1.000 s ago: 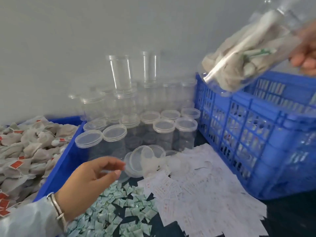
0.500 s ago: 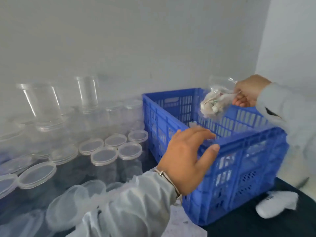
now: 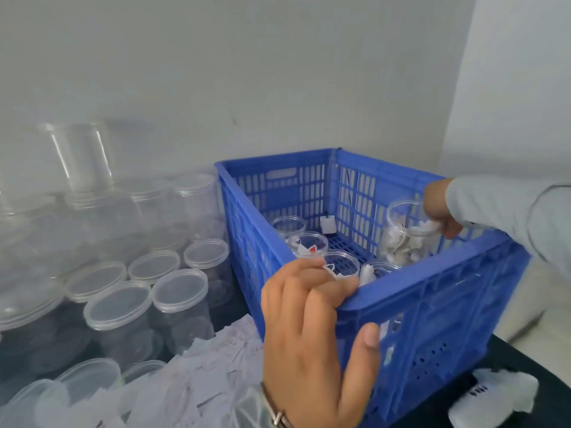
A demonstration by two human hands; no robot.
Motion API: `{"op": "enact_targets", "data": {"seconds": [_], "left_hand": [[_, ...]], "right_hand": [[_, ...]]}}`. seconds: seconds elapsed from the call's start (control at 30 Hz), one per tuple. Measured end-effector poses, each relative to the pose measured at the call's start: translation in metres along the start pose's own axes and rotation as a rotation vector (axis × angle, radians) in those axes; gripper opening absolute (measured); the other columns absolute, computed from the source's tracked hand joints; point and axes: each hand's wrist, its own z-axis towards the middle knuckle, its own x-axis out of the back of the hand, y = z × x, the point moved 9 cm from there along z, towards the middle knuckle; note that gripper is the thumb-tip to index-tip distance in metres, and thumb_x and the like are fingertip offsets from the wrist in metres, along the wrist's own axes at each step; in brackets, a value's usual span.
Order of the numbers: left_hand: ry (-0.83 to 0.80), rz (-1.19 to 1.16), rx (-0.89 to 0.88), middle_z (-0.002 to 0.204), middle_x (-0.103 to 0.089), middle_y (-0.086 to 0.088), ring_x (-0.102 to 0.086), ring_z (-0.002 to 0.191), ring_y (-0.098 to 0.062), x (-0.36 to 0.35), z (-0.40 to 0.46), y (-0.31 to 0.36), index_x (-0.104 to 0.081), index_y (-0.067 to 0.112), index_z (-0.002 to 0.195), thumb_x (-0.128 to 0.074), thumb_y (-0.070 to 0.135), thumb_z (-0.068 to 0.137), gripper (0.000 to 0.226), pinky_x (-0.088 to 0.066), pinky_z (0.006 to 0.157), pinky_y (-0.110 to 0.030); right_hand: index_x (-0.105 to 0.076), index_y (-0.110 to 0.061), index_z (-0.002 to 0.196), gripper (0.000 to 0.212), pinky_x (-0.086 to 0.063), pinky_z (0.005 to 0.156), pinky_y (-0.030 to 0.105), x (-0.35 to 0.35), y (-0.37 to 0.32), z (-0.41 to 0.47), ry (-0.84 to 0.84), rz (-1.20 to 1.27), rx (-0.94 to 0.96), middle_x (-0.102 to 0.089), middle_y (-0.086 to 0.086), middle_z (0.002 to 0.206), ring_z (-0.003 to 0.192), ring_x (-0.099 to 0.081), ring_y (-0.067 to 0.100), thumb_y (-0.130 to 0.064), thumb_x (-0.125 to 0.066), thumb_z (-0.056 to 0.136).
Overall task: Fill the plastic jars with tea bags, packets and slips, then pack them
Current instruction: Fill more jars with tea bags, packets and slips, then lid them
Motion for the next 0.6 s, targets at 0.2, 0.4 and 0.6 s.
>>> {"op": "enact_targets", "data": {"seconds": [0.2, 0.4, 0.6], "left_hand": [[0.068, -0.013, 0.03, 0.099, -0.045, 0.008, -0.045, 0.116, -0.016, -0.002, 0.0, -0.001, -0.051, 0.021, 0.101, -0.032, 0.05, 0.094, 0.036, -0.036, 0.097, -0.031], [0.158, -0.021, 0.064, 0.095, -0.043, 0.01, -0.046, 0.116, -0.016, -0.005, -0.003, -0.002, -0.051, 0.023, 0.097, -0.03, 0.056, 0.094, 0.039, -0.037, 0.094, -0.028], [0.191, 0.012, 0.009, 0.094, -0.044, 0.011, -0.049, 0.112, -0.018, -0.006, -0.003, -0.002, -0.053, 0.023, 0.096, -0.031, 0.055, 0.095, 0.038, -0.04, 0.09, -0.032]], "right_hand": [[-0.063, -0.011, 0.121, 0.05, -0.039, 0.096, 0.026, 0.0, -0.014, 0.018, 0.055, -0.07, 0.155, -0.063, 0.008, 0.124, 0.115, -0.057, 0.026, -0.051, -0.048, 0.094], [-0.062, -0.008, 0.121, 0.044, -0.042, 0.094, 0.025, 0.001, -0.027, 0.041, 0.042, 0.189, 0.162, -0.064, 0.01, 0.121, 0.113, -0.058, 0.026, -0.041, -0.053, 0.095], [-0.068, 0.004, 0.098, 0.015, -0.054, 0.05, 0.022, -0.031, -0.053, 0.08, -0.169, 0.504, 0.121, -0.074, 0.012, 0.091, 0.071, -0.071, 0.019, -0.002, -0.063, 0.085]]}}
